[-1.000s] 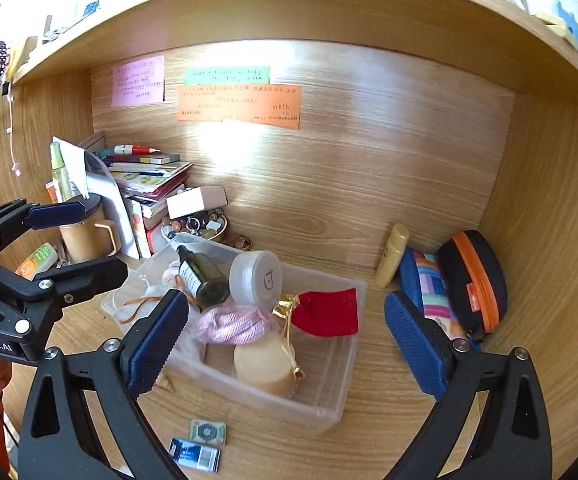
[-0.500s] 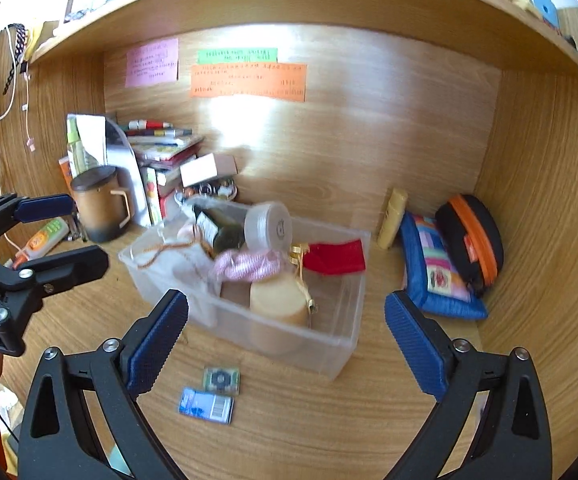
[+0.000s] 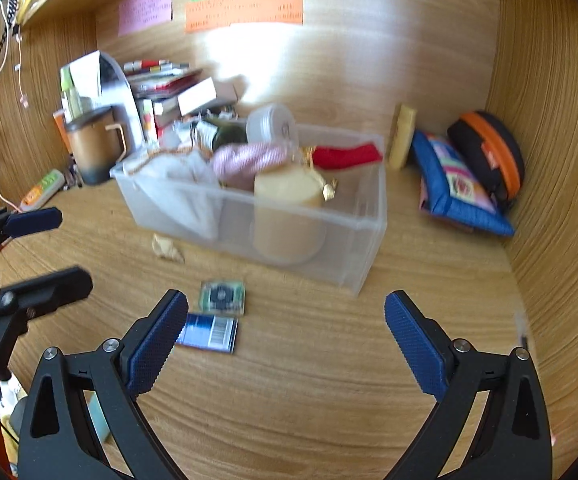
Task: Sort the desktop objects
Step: 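Withdraw both grippers from the bin back over the desk, then move left gripper toward the light blue tube lying on the desk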
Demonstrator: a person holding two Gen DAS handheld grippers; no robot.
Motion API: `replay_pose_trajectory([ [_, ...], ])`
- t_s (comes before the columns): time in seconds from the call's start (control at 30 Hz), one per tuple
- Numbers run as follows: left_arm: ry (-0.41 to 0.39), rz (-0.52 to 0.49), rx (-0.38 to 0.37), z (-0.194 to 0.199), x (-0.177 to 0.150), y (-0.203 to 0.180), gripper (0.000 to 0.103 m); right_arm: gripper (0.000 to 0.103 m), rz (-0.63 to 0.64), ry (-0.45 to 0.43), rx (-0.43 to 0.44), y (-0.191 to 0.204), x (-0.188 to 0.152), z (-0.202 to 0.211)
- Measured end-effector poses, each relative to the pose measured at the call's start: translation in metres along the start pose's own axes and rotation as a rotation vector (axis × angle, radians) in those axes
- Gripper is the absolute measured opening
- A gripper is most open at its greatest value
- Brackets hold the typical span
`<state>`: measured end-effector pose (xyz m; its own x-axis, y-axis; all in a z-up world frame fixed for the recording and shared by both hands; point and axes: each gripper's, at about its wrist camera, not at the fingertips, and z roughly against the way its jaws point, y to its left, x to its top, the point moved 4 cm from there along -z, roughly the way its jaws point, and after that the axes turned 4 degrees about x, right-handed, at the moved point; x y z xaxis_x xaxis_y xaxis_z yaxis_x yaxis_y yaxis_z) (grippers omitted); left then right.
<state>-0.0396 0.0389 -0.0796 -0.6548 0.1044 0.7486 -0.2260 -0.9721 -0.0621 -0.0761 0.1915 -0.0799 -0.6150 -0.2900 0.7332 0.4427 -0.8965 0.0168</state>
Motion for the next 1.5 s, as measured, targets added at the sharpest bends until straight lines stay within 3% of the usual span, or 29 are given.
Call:
replay_pose_trajectory([
  [0.33, 0.085, -0.005, -0.009, -0.01, -0.042, -0.013, 0.101, 0.098, 0.012, 0.028, -0.011, -0.004, -0.013, -0.011],
  [0.53, 0.141, 0.016, -0.047, -0.018, -0.061, -0.019, 0.101, 0.098, -0.047, 0.053, 0.058, -0.005, -0.018, -0.024],
  [0.77, 0.123, 0.026, 0.019, -0.017, -0.066, -0.013, 0.101, 0.098, -0.002, 0.074, 0.079, 0.013, -0.02, -0.03],
  [1.17, 0.072, -0.009, 0.092, -0.01, -0.074, 0.004, 0.101, 0.098, 0.085, 0.114, 0.029, 0.037, -0.024, -0.04],
  [1.33, 0.054, -0.034, 0.115, -0.005, -0.079, 0.009, 0.091, 0.097, 0.14, 0.131, 0.01, 0.049, -0.024, -0.044],
  [1.5, 0.034, -0.021, 0.142, -0.004, -0.079, 0.015, 0.089, 0.096, 0.175, 0.135, 0.002, 0.053, -0.024, -0.046],
])
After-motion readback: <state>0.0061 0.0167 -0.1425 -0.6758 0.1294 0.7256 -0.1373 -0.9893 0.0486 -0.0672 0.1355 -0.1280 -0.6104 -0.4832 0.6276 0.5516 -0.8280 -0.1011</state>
